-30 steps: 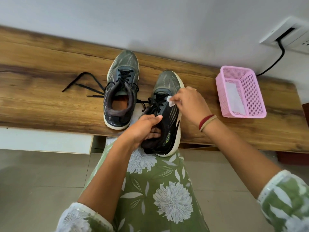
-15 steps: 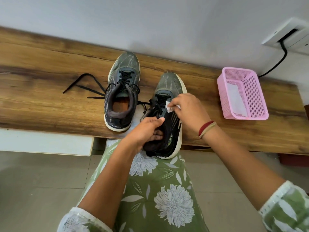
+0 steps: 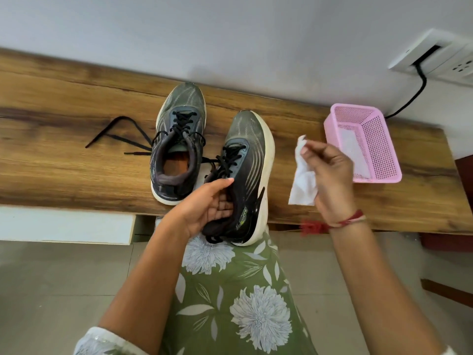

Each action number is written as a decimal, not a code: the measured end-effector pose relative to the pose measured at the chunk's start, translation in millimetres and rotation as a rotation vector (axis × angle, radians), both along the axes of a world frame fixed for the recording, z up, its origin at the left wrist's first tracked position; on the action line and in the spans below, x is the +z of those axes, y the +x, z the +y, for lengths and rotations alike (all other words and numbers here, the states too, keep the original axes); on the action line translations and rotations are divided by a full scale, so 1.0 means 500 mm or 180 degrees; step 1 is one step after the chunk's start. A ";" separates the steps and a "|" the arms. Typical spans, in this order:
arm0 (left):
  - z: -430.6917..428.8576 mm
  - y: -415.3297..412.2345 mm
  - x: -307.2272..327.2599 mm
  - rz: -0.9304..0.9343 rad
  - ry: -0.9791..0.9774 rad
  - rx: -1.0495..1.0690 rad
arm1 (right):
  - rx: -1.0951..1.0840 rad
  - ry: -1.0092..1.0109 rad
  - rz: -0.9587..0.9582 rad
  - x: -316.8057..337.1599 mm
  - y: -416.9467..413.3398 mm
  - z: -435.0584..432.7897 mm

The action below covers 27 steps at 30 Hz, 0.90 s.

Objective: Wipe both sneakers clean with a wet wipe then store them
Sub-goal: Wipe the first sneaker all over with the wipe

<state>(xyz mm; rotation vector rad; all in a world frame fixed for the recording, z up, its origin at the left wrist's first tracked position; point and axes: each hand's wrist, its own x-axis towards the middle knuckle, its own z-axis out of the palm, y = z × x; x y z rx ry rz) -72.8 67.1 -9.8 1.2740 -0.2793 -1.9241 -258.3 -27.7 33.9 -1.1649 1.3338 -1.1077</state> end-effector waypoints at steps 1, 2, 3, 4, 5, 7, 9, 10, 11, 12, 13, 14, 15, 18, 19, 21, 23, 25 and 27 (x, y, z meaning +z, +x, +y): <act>-0.004 -0.002 0.002 -0.0049 0.0044 -0.0085 | 0.0204 -0.0148 0.0360 -0.008 0.011 0.010; -0.007 -0.002 0.003 -0.0100 0.0078 -0.0188 | 0.0399 -0.0297 0.0745 -0.017 0.022 0.018; -0.011 -0.004 0.003 -0.0134 0.0102 -0.0291 | 0.0588 -0.0451 0.1162 -0.027 0.033 0.022; -0.015 -0.007 0.004 -0.0152 0.0121 -0.0377 | 0.0773 -0.0575 0.1582 -0.035 0.043 0.026; -0.019 -0.011 0.006 -0.0165 0.0137 -0.0437 | 0.0946 -0.0633 0.1931 -0.041 0.052 0.031; -0.023 -0.021 0.010 -0.0235 0.0171 -0.0446 | 0.1231 -0.0710 0.2359 -0.047 0.062 0.051; -0.022 -0.028 0.010 -0.0328 0.0178 -0.0396 | 0.1410 -0.0847 0.2554 -0.042 0.062 0.083; -0.021 -0.029 0.007 -0.0353 0.0157 -0.0362 | 0.1481 -0.0855 0.2588 -0.037 0.059 0.102; -0.019 -0.027 0.003 -0.0363 0.0129 -0.0321 | 0.1568 -0.0834 0.2569 -0.032 0.055 0.119; -0.017 -0.025 -0.001 -0.0353 0.0099 -0.0281 | 0.1655 -0.0837 0.2534 -0.029 0.050 0.129; -0.015 -0.022 -0.003 -0.0326 0.0078 -0.0240 | 0.1698 -0.0859 0.2557 -0.028 0.048 0.127; -0.014 -0.018 -0.006 -0.0293 0.0070 -0.0200 | 0.1681 -0.0872 0.2661 -0.030 0.050 0.117; -0.013 -0.017 -0.008 -0.0257 0.0068 -0.0170 | 0.1597 -0.0868 0.2793 -0.033 0.051 0.101; -0.012 -0.020 -0.009 -0.0069 0.0058 0.0062 | 0.1363 -0.0919 0.3079 -0.037 0.058 0.082; -0.013 -0.022 -0.007 0.0057 0.0028 0.0236 | 0.1425 -0.1027 0.3154 -0.037 0.062 0.096; -0.015 -0.027 -0.009 0.0371 -0.0011 0.0599 | 0.1705 -0.1271 0.3217 -0.039 0.069 0.139; -0.018 -0.038 -0.012 0.0635 0.0079 0.0743 | 0.1708 -0.1253 0.3051 -0.043 0.064 0.153; -0.020 -0.046 -0.014 0.0915 0.0267 0.0749 | 0.1454 -0.0972 0.2730 -0.048 0.057 0.132; -0.026 -0.048 -0.006 0.1175 0.0331 0.0842 | 0.1357 -0.0740 0.2374 -0.050 0.055 0.123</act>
